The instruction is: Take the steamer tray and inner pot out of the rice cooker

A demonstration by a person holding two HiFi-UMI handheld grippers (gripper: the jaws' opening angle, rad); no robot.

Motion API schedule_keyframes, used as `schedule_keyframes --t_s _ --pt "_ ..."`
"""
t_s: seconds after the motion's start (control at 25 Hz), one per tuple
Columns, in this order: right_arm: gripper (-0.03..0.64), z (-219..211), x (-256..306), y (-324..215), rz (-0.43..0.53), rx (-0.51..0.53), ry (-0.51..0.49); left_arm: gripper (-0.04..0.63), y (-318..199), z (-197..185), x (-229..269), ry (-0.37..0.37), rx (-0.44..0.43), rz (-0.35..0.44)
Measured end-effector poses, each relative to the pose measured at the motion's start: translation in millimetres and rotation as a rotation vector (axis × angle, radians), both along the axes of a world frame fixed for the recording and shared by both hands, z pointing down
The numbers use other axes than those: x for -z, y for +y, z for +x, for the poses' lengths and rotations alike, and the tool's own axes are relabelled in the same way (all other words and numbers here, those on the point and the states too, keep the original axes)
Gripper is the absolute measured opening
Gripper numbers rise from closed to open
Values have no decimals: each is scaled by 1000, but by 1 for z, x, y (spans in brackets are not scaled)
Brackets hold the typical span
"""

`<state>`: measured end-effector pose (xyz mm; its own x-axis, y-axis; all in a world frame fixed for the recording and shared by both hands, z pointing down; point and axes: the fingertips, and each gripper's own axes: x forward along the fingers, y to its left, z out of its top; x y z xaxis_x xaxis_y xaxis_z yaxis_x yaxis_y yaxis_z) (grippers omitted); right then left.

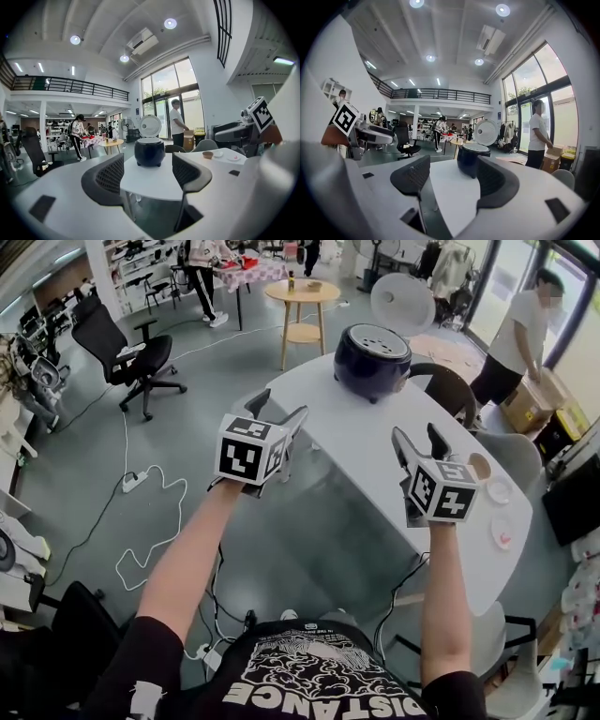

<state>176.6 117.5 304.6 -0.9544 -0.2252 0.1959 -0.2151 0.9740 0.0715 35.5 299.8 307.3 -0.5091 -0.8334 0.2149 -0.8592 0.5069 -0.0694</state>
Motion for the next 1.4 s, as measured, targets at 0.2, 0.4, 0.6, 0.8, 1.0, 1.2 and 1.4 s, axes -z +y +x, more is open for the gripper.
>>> schedule_keyframes --t_s 0.2,0.4,0.6,0.8,1.0,1.2,1.4 --pt "305 -28 -2 -4 3 7 4 313 -2 -26 -5 6 8 -4" --pt "305 -63 -10 -21 0 16 8 313 -15 -58 -12 5 9 -14" --pt "305 -107 -15 -53 7 30 7 313 -48 -98 -19 -4 9 -21" --pt "305 -165 -14 -99 10 44 23 313 -95 -151 -20 2 5 -37" --pt "305 -225 -10 -148 16 66 55 313 -148 -205 -16 14 -3 -48" --pt "305 -280 -12 -199 9 73 73 313 -199 -257 -22 26 -10 -59" --pt "305 -323 -16 -245 12 82 86 313 -248 -300 -26 27 -21 -68"
